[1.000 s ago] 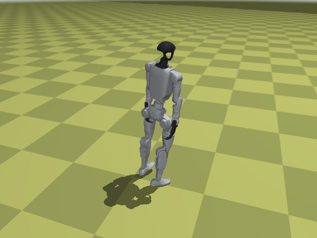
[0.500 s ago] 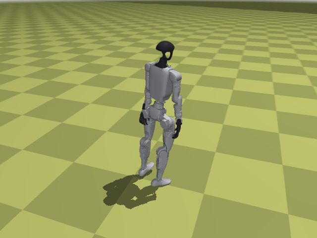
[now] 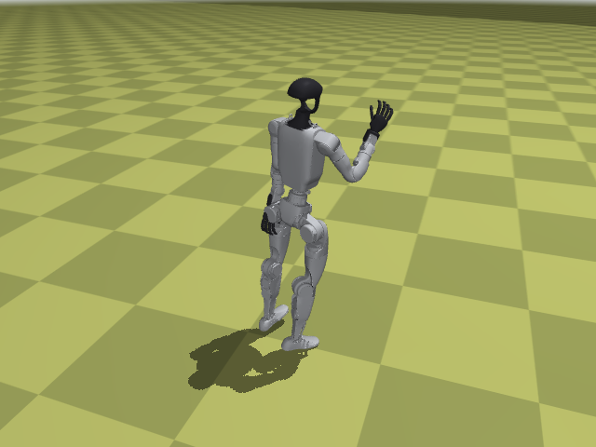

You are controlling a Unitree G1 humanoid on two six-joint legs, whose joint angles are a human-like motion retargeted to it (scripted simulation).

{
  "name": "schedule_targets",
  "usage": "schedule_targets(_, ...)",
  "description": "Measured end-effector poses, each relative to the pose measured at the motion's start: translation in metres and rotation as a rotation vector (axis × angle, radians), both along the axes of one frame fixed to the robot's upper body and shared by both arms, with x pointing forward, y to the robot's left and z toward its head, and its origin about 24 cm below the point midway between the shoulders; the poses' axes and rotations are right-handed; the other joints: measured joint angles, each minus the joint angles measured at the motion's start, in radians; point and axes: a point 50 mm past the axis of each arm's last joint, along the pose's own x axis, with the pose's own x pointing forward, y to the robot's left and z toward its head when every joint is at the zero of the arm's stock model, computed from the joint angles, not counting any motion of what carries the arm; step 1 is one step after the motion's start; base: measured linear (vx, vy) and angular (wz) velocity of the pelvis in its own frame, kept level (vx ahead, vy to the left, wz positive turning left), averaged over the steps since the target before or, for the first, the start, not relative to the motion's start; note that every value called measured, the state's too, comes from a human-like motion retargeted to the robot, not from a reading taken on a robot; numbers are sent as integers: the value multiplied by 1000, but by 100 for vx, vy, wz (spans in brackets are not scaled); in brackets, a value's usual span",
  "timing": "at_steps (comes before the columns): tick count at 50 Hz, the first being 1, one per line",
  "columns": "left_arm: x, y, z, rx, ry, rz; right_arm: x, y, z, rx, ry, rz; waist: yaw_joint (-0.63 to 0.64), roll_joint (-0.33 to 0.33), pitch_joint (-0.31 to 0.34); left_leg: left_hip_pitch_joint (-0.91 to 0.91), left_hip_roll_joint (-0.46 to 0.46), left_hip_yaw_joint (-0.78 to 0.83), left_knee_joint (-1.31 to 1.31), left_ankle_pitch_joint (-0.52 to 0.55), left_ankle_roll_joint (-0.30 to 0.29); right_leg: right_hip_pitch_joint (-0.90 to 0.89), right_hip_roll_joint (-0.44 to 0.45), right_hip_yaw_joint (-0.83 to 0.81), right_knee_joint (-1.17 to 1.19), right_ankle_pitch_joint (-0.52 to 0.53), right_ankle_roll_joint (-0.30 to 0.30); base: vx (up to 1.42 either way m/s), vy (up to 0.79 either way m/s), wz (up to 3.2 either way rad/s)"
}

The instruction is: In place motions

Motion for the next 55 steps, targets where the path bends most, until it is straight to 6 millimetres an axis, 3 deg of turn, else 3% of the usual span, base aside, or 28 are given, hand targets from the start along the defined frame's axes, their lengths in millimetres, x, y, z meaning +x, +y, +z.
schedule_targets(3,0,1,0,-2,5,3,-29,-6,38,54,-377,-142,8,-9,-17,-2,-5,-12,0,-1,3,5,-1,-15,-2,-5,1,5,-5,24)
schedule_targets(6,-1,2,1,-1,13,22,-51,-8,59,61,-647,-251,13,-16,-34,0,-9,-26,-2,-2,7,10,-2,-29,-2,-9,3,6,-6,23)
schedule_targets(10,-3,1,1,4,16,43,-66,-10,75,18,-841,-345,14,-23,-47,7,-15,-44,-4,-5,10,21,-3,-47,-4,-14,4,5,-4,22)
schedule_targets(13,-3,1,1,6,12,54,-67,-12,83,16,-902,-393,9,-24,-50,10,-15,-55,-5,-6,8,26,-5,-59,-5,-17,6,1,-3,20)
schedule_targets(15,-3,0,1,3,13,61,-61,-12,89,-20,-851,-427,6,-24,-52,7,-13,-60,-3,-6,4,27,-7,-65,-4,-18,7,0,0,0)
schedule_targets(17,-3,0,1,-2,18,66,-38,-11,97,-169,-535,-483,5,-21,-54,5,-13,-60,-3,-5,3,27,-7,-66,-5,-19,7,0,0,0)
schedule_targets(20,-3,1,2,-4,24,71,2,-19,89,-416,138,-450,5,-19,-57,0,-10,-58,0,-5,1,26,-6,-66,-6,-19,7,0,0,0)
schedule_targets(22,-3,1,2,-5,23,71,13,-24,76,-460,394,-398,6,-19,-55,-2,-9,-56,2,-4,0,27,-6,-64,-6,-18,7,0,0,0)
schedule_targets(23,-3,1,2,-7,23,71,13,-23,71,-456,413,-364,6,-17,-53,-2,-9,-54,3,-4,-1,28,-6,-64,-7,-18,7,0,0,0)
schedule_targets(25,-2,0,1,-9,21,74,6,-16,68,-431,303,-293,2,-14,-50,-2,-8,-54,2,-3,-1,28,-5,-64,-7,-18,7,0,0,0)
schedule_targets(30,-3,-3,1,-12,19,80,-39,-17,54,-198,-271,-338,-20,-1,-47,2,-12,-63,-4,-3,4,27,-3,-72,-8,-20,8,0,0,0)
schedule_targets(34,-3,-4,1,-19,16,73,-77,-21,23,-22,-789,-442,-25,8,-42,0,-7,-58,-2,-4,1,25,-2,-65,-8,-19,8,0,0,0)
schedule_targets(36,-4,-5,1,-24,17,68,-83,-24,4,7,-885,-490,-26,12,-41,-1,-6,-53,0,-5,0,23,-2,-58,-7,-18,7,0,0,0)
schedule_targets(38,-4,-5,2,-30,22,64,-76,-24,-15,-39,-795,-508,-27,16,-40,-2,-4,-46,2,-5,-1,21,-2,-50,-7,-17,7,1,-1,-20)
schedule_targets(43,-4,-7,2,-43,30,62,-43,-20,-71,-156,-321,-513,-20,27,-32,4,2,-24,6,-7,-1,19,3,-22,-5,-13,3,0,1,-28)
schedule_targets(46,0,-6,1,-52,17,49,-10,-24,-103,-310,285,-513,-20,33,-20,10,4,-18,6,-8,0,21,5,-15,-4,-11,2,-1,1,-8)
schedule_targets(48,3,-7,1,-56,4,40,5,-29,-127,-378,738,-391,-23,36,-13,11,5,-19,7,-7,-1,22,6,-15,-4,-9,2,0,0,0)
schedule_targets(50,6,-7,0,-61,-8,33,10,-28,-144,-341,1024,-234,-23,38,-10,10,6,-18,7,-6,-1,22,6,-15,-4,-8,2,0,0,0)
schedule_targets(52,6,-7,0,-65,-13,23,13,-18,-134,-285,983,-115,-18,37,-9,7,5,-16,8,-4,-2,20,5,-13,-4,-8,2,0,0,0)
schedule_targets(55,7,-5,0,-63,-16,-1,9,-11,-95,-169,627,-131,-9,33,-8,6,1,-20,7,-2,-1,19,2,-17,-4,-7,2,0,0,0)
